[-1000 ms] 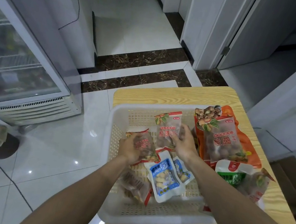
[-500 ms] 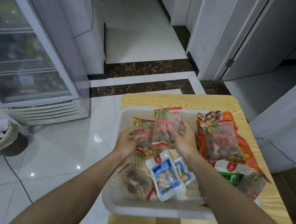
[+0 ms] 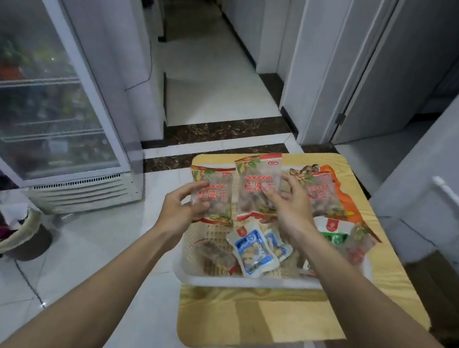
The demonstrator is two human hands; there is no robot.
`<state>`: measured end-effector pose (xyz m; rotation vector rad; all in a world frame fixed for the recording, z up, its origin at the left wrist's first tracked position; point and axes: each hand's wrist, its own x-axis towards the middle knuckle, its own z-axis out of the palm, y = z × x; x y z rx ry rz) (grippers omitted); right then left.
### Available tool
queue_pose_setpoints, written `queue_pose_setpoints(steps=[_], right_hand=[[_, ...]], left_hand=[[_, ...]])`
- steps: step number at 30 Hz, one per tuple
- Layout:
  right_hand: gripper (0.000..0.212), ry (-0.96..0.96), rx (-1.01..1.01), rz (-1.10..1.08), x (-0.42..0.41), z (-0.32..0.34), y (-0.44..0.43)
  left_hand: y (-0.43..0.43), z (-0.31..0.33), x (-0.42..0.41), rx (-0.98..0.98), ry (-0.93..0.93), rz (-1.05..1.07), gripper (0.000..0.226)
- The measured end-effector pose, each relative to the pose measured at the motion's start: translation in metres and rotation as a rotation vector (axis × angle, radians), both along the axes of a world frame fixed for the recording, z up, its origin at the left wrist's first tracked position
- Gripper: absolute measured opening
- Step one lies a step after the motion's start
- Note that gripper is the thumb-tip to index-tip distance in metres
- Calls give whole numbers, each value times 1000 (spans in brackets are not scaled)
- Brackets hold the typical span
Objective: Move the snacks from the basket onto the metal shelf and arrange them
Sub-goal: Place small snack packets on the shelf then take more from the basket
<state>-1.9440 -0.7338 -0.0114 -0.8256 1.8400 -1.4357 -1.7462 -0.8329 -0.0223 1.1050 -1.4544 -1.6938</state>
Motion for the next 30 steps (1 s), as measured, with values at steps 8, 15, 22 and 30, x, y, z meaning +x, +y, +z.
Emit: queue_pose_setpoints(steps=[8, 15, 22, 30], right_hand=[[46, 56, -118, -298, 46, 42, 125], [33, 7, -182, -579, 102, 72, 261], [39, 79, -255, -903, 130, 111, 391], [33, 140, -313, -1202, 174, 139, 550]], left_hand=[[65, 35, 3, -40, 107, -272, 51], [163, 62, 4, -36, 189, -562, 54], [272, 98, -22, -40, 263, -837, 57], [431, 127, -42, -9, 325, -1106, 57]])
